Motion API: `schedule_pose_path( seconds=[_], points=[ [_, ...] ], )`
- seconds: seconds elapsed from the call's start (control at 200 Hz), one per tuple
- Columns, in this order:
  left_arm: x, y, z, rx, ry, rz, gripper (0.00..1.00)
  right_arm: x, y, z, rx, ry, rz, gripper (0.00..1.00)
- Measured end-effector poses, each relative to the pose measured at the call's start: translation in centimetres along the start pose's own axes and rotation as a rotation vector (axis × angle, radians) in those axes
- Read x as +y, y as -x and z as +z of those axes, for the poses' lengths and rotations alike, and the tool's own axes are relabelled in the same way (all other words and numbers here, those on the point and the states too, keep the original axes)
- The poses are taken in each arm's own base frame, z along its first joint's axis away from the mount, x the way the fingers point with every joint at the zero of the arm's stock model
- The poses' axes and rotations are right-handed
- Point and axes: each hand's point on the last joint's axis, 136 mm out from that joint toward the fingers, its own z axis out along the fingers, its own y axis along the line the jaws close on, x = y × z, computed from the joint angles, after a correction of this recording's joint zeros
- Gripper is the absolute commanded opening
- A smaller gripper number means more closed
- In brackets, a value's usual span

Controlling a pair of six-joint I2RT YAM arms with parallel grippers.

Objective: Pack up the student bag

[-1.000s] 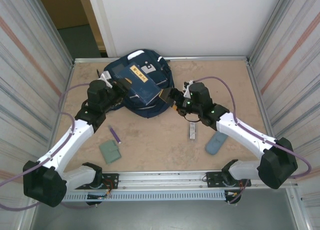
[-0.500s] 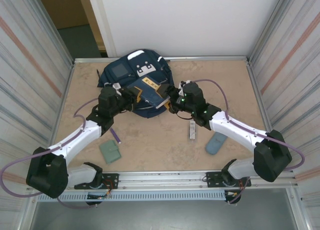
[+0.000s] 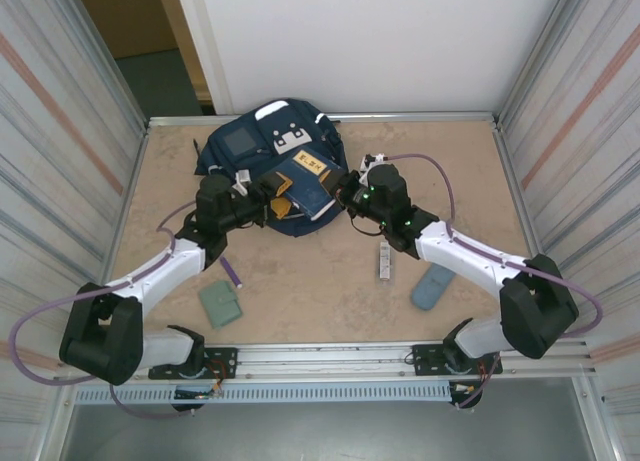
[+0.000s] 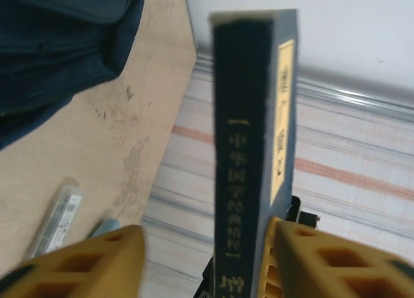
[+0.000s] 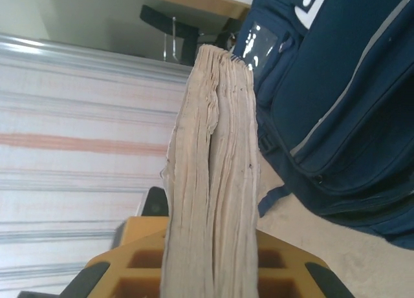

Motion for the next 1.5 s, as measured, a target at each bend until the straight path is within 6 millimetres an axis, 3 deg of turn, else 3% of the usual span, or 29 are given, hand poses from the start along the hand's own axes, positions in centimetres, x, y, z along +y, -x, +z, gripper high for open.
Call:
schedule_pose_path(
  seconds=[0.17, 0.296, 0.446, 0.561, 0.681, 0.837, 1.017, 1.112, 1.288, 1.338, 1.403, 1.498],
  points=[
    [1.4, 1.7, -0.8, -0.026, 0.090, 0.100, 0.77, 1.4, 1.2, -2.8, -0.058, -0.002, -0.137, 0.00],
    [0.7, 2.8, -0.7, -0.044, 0.188, 0.255, 0.76, 1.4, 3.1, -5.6, -0.114, -0.031, -0.226, 0.00],
    [0.1, 3.0, 1.5, 0.013, 0.314, 0.533, 0.74, -0.1, 6.4, -9.7, -0.217, -0.102, -0.286, 0.00],
    [0.7, 3.2, 4.0, 0.095, 0.408, 0.775, 0.74, -2.5, 8.8, -13.3, -0.301, -0.177, -0.288, 0.00],
    [2.8, 4.0, 6.7, 0.156, 0.559, 1.034, 0.81, -4.4, 10.8, -15.7, -0.347, -0.242, -0.268, 0.00],
    [6.3, 5.2, 10.2, 0.248, 0.783, 1.356, 0.83, -5.8, 11.6, -16.7, -0.334, -0.270, -0.231, 0.00],
    [10.5, 8.8, 12.5, 0.333, 0.989, 1.486, 0.79, -6.5, 11.4, -16.9, -0.304, -0.269, -0.213, 0.00],
    [12.0, 10.5, 13.2, 0.350, 1.047, 1.488, 0.70, -6.5, 11.0, -16.9, -0.288, -0.261, -0.213, 0.00],
    [12.0, 11.3, 13.6, 0.344, 1.059, 1.494, 0.42, -6.1, 10.5, -16.9, -0.265, -0.240, -0.215, 0.00],
    [12.2, 11.2, 13.7, 0.350, 1.047, 1.484, 0.30, -6.1, 10.4, -16.9, -0.261, -0.239, -0.214, 0.00],
    [12.6, 11.3, 14.0, 0.365, 1.024, 1.466, 0.00, -6.2, 10.3, -16.9, -0.257, -0.240, -0.212, 0.00],
    [12.8, 11.6, 14.4, 0.390, 0.979, 1.436, 0.00, -6.3, 10.2, -16.8, -0.246, -0.237, -0.210, 0.00]
  ],
)
